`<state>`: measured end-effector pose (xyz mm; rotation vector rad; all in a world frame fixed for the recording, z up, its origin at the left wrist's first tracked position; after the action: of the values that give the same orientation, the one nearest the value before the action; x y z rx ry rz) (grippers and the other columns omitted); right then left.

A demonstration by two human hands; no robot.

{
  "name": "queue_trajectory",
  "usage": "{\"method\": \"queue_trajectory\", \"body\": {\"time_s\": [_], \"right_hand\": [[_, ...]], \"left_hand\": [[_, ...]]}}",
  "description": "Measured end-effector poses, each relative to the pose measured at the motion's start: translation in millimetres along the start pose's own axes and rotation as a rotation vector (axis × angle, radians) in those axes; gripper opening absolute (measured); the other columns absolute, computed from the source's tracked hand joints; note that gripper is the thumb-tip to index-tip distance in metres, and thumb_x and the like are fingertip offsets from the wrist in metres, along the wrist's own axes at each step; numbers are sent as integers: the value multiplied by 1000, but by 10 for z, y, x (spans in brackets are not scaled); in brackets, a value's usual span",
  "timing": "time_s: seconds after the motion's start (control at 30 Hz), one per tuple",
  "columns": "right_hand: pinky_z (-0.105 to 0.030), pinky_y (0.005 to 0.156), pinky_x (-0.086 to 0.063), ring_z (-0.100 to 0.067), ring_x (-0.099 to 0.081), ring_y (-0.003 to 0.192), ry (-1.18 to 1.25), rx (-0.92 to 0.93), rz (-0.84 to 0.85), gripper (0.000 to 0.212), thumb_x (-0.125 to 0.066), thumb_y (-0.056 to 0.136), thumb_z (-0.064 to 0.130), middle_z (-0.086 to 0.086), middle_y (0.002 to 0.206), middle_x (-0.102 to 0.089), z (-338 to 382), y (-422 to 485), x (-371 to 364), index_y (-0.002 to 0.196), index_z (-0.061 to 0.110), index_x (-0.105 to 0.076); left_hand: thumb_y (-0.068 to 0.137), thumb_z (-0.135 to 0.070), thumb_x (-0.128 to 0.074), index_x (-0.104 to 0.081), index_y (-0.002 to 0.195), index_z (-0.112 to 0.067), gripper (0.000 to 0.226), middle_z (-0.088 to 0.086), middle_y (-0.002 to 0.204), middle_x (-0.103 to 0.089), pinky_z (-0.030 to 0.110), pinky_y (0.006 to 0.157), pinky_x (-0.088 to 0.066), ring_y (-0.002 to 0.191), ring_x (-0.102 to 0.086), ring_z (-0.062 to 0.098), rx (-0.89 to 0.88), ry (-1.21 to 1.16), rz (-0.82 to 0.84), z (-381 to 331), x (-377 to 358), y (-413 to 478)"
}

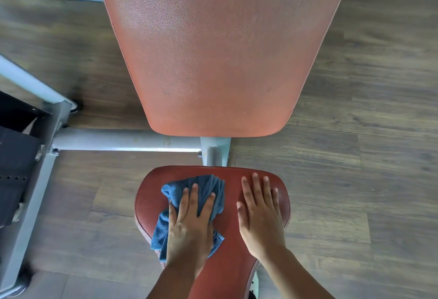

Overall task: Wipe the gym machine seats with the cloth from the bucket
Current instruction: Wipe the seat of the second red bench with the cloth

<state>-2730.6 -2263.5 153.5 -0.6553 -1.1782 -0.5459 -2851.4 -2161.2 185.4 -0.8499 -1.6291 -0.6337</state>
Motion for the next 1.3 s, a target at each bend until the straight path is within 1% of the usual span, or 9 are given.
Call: {"method": "queue_trajectory", "body": {"time_s": [0.23, 0.43, 0.53, 0.63, 0.8, 1.0, 1.07, 1.2, 1.3], "right_hand": [[-41, 114, -7, -24, -12, 145, -6, 15, -1, 56, -27, 96, 39, -5, 156, -22, -20, 2, 8, 148, 20, -29], [-41, 115, -5, -25, -13, 144, 4, 7, -8, 56, -29, 95, 38, -5, 156, -22, 3, -8, 2, 148, 20, -28], [-41, 115, -5, -25, -14, 144, 3, 7, -6, 55, -28, 95, 38, -5, 155, -23, -8, 2, 1, 148, 20, -29], [-41, 115, -5, -25, -15, 144, 4, 7, -5, 55, -27, 96, 38, -5, 155, -23, -15, 0, -4, 148, 20, -30], [-42, 115, -6, -25, -15, 144, 7, 9, -4, 55, -28, 95, 38, -5, 155, -24, -10, 2, -4, 148, 21, -30], [-41, 114, -7, -23, -11, 145, 19, 12, 23, 55, -26, 96, 39, -4, 157, -21, -22, -9, -5, 149, 22, -27], [-41, 114, -7, -22, -10, 145, 20, 12, 14, 55, -26, 96, 39, -3, 157, -20, -20, -6, -1, 149, 23, -26], [-43, 115, -8, -23, -12, 145, 18, 6, -4, 55, -26, 96, 38, -3, 156, -22, -8, -13, -1, 149, 21, -28], [-43, 114, -9, -23, -12, 145, 14, 4, -6, 55, -26, 96, 38, -4, 156, -22, -5, -9, 2, 148, 21, -29]], "left_hand": [[85, -30, -39, -61, 124, -21, 46, 14, 138, -50, 66, 87, -44, 127, -43, 32, 150, -53, 79, 182, -1, 138], [88, -69, -25, -53, 130, -38, 60, 4, 149, -39, 65, 103, -22, 138, -33, 27, 247, -60, 86, 105, 122, 84], [91, -57, -31, -46, 137, -37, 52, 6, 152, -33, 67, 101, -23, 141, -25, 32, 428, -60, -5, 154, 165, 180], [88, -56, -32, -41, 142, -26, 62, 17, 146, -40, 64, 97, -34, 137, -27, 41, 544, -14, 79, 167, 14, 298], [84, -54, -37, -48, 138, -23, 63, 22, 142, -43, 60, 94, -40, 133, -32, 46, 389, 31, 125, 105, -62, 246], [93, -52, -31, -44, 137, -34, 49, 8, 146, -42, 54, 96, -44, 139, -28, 32, -215, 8, 143, 392, -31, 16], [96, -52, -26, -46, 136, -32, 50, 7, 145, -43, 56, 96, -43, 138, -27, 35, -204, 13, 136, 599, -19, 173], [91, -50, -32, -51, 133, -32, 50, 8, 142, -46, 57, 96, -41, 138, -29, 35, 79, -5, 120, 488, 33, 451], [91, -50, -35, -45, 138, -35, 50, 7, 148, -40, 54, 102, -36, 141, -26, 33, -45, -23, 120, 102, -21, 305]]}}
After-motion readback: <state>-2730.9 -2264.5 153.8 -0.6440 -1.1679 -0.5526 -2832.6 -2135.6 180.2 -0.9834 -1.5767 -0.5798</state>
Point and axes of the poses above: each hand's wrist, its own y-axis towards the middle knuckle, its own x-axis out of the back of the hand, z = x × y, the point moved 7 cm from there along y, towards the middle knuckle
